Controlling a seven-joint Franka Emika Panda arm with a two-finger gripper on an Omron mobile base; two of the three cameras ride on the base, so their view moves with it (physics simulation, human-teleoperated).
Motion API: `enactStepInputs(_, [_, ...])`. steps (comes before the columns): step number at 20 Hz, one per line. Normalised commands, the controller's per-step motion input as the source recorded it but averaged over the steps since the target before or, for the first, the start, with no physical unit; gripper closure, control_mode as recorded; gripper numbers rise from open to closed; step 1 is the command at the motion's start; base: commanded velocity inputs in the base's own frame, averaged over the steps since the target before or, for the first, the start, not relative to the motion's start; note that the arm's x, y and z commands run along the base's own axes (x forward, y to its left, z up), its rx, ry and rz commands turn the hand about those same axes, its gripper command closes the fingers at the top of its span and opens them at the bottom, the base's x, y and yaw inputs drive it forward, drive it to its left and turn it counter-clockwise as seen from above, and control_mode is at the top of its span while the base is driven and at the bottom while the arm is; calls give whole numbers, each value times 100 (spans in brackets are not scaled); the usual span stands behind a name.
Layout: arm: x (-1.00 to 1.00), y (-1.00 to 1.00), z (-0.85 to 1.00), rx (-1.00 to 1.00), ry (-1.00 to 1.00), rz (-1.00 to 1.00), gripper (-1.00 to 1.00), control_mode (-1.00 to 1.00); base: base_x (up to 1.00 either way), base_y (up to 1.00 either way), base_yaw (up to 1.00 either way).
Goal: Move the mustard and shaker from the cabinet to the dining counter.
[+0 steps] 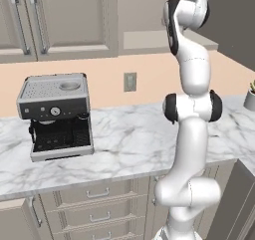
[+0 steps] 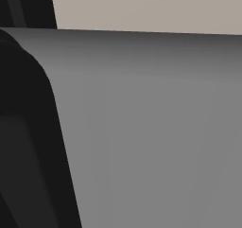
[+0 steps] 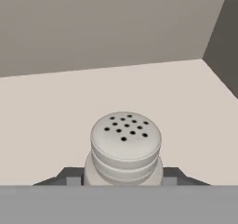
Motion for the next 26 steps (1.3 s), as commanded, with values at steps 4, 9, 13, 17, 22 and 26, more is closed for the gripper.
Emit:
enactStepInputs(4, [-64,18,-66,-12,-35,15,100,-100,0,0,0])
enactStepInputs(9, [-9,0,-36,-13,-55,15,100,-100,0,0,0])
enactStepInputs(13, [1,10,-79,-12,-38,13,100,-100,0,0,0])
enactStepInputs(17, [-72,9,-38,-4,-4,1,100,-100,0,0,0])
enactStepInputs(22, [-65,31,7,-2,-3,0,100,-100,0,0,0])
enactStepInputs(26, [-47,32,10,1,3,0,100,-100,0,0,0])
